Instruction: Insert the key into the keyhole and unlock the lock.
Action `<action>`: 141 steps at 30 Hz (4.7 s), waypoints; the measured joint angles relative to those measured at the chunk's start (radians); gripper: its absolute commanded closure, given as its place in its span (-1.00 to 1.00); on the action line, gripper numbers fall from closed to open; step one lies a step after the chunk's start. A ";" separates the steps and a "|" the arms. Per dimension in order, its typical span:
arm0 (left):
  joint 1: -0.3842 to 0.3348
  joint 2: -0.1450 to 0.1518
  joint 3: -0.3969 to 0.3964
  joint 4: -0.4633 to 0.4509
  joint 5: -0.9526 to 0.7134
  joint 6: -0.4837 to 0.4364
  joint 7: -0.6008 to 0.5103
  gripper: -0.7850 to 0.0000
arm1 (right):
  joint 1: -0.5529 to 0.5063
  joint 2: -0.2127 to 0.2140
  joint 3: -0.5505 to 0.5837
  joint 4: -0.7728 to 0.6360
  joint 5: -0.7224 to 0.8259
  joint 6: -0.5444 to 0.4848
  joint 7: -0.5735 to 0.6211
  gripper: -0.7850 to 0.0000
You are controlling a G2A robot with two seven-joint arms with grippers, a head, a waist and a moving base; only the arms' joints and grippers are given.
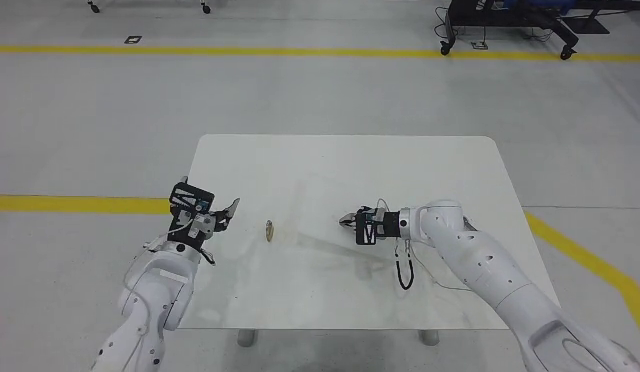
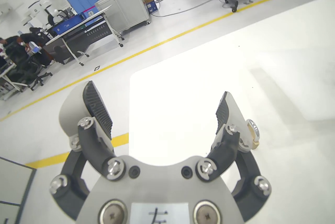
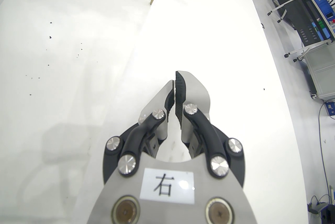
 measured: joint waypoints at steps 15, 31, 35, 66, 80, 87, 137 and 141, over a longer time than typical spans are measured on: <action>-0.179 -0.010 0.189 0.035 0.143 -0.221 -0.046 -1.00 | 0.000 0.000 0.000 0.000 0.000 0.000 0.000 1.00; -0.518 -0.103 0.597 0.396 0.327 -0.225 -0.200 -1.00 | 0.000 0.000 0.000 0.000 0.000 0.000 0.000 1.00; -0.538 -0.122 0.634 0.464 0.333 -0.187 -0.206 -1.00 | 0.000 0.000 0.000 0.000 0.000 0.000 0.000 1.00; -0.559 -0.147 0.620 0.533 0.323 -0.129 -0.207 -1.00 | -0.106 0.046 0.174 -0.078 0.253 -0.008 -0.163 1.00; -0.524 -0.089 0.323 0.501 -0.039 -0.332 0.173 -1.00 | -0.136 0.034 0.189 -0.090 0.386 0.023 -0.153 1.00; -0.584 -0.058 0.191 0.669 -0.365 -0.902 0.317 -1.00 | -0.139 0.000 0.192 0.000 0.763 -0.117 -0.222 1.00; -0.621 -0.067 0.501 0.784 -1.242 -0.928 0.231 -1.00 | -0.098 -0.040 0.121 0.057 1.087 -0.252 0.038 1.00; -0.616 -0.065 0.522 0.775 -1.193 -0.844 0.119 -1.00 | -0.114 -0.045 0.121 0.026 1.139 -0.229 0.101 1.00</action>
